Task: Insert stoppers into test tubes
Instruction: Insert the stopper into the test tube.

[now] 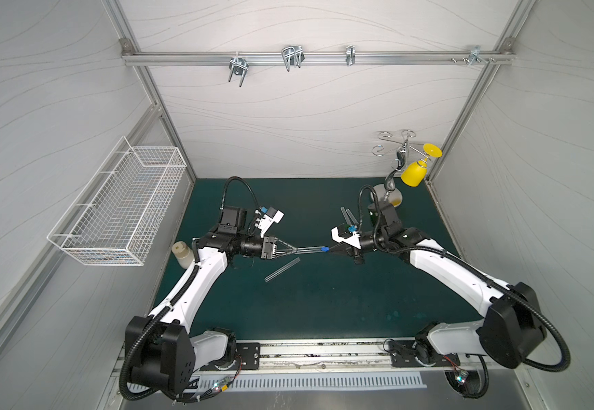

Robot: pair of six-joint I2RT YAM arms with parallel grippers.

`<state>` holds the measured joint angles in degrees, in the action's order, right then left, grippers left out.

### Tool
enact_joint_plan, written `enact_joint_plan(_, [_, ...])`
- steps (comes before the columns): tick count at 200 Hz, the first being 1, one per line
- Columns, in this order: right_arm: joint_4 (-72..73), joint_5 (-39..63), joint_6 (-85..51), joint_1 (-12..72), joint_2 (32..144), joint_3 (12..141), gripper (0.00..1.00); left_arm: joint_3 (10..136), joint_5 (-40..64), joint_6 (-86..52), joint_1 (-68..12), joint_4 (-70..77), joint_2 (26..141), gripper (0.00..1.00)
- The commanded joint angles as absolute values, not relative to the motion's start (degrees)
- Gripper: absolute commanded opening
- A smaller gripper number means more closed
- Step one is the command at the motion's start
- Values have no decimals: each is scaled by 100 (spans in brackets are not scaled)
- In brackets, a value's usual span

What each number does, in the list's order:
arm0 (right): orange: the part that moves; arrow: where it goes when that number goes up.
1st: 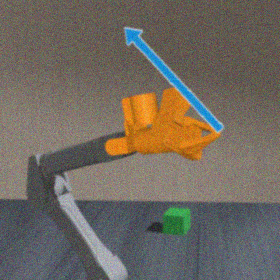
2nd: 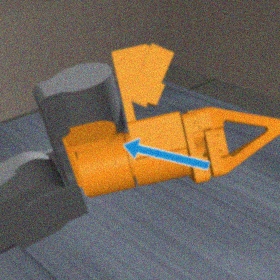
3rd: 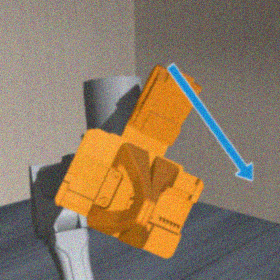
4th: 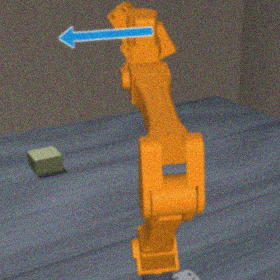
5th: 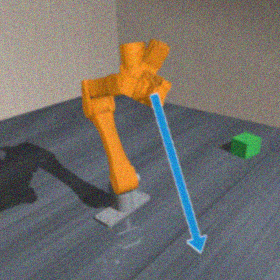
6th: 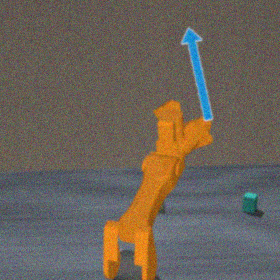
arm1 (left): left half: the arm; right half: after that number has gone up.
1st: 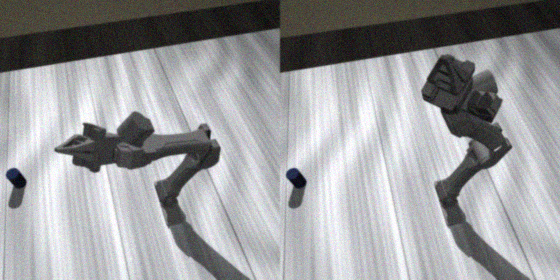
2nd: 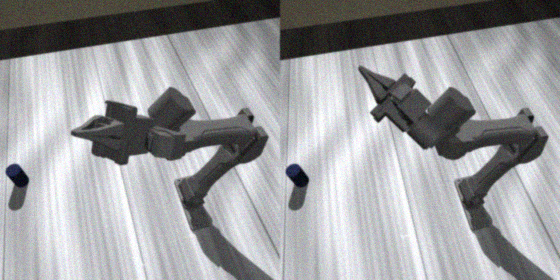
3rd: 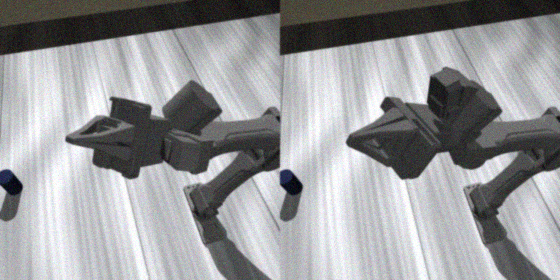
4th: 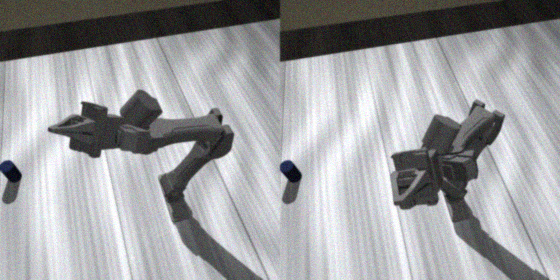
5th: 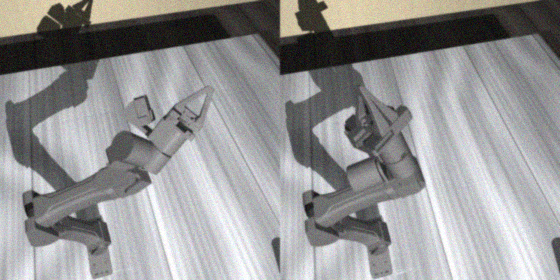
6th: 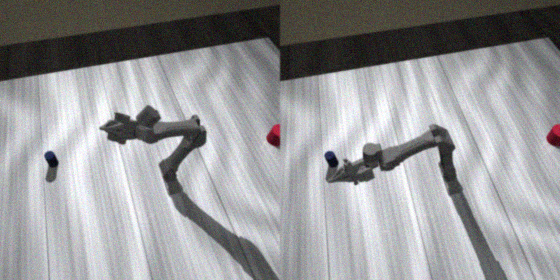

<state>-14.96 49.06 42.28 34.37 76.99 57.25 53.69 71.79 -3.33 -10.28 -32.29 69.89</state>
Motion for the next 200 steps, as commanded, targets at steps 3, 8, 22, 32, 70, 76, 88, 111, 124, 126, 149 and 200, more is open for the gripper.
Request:
enact_joint_plan(3, [346, 5454, 4678, 4190, 7555, 5904, 0, 5635, 8396, -206, -1661, -2900, 7005, 0])
enact_joint_plan(8, [312, 5215, 5017, 4304, 7479, 5833, 0, 5638, 8402, -223, -1661, -2892, 7008, 0])
enact_joint_plan(22, [645, 4525, 5643, 4604, 7300, 5532, 0, 5625, 8397, -289, -1661, -2848, 7014, 0])
enact_joint_plan(32, [874, 4098, 6041, 4775, 7190, 5347, 0, 5613, 8402, -377, -1661, -2764, 7030, 0])
enact_joint_plan(70, [674, 3648, 6339, 4856, 7063, 5267, 0, 5620, 8402, -457, -1661, -2689, 7049, 0])
enact_joint_plan(76, [607, 3717, 6269, 4832, 7050, 5297, 0, 5614, 8387, -461, -1661, -2689, 7051, 0])
enact_joint_plan(88, [513, 3866, 6118, 4783, 7027, 5326, 3, 5599, 8368, -457, -1661, -2689, 7041, 0])
enact_joint_plan(111, [489, 4027, 5744, 4648, 6901, 5263, 16, 5594, 8312, -475, -1652, -2686, 7025, 0])
enact_joint_plan(124, [578, 4120, 5504, 4535, 6770, 5178, 19, 5590, 8281, -483, -1635, -2689, 7007, 0])
enact_joint_plan(126, [590, 4137, 5456, 4511, 6753, 5164, 19, 5596, 8271, -490, -1635, -2689, 7010, 0])
enact_joint_plan(149, [548, 4297, 5170, 4378, 6605, 5109, 25, 5574, 8212, -530, -1608, -2651, 7001, 0])
enact_joint_plan(200, [98, 3984, 4925, 4192, 6255, 4904, 27, 5531, 8097, -649, -1517, -2552, 6953, 0])
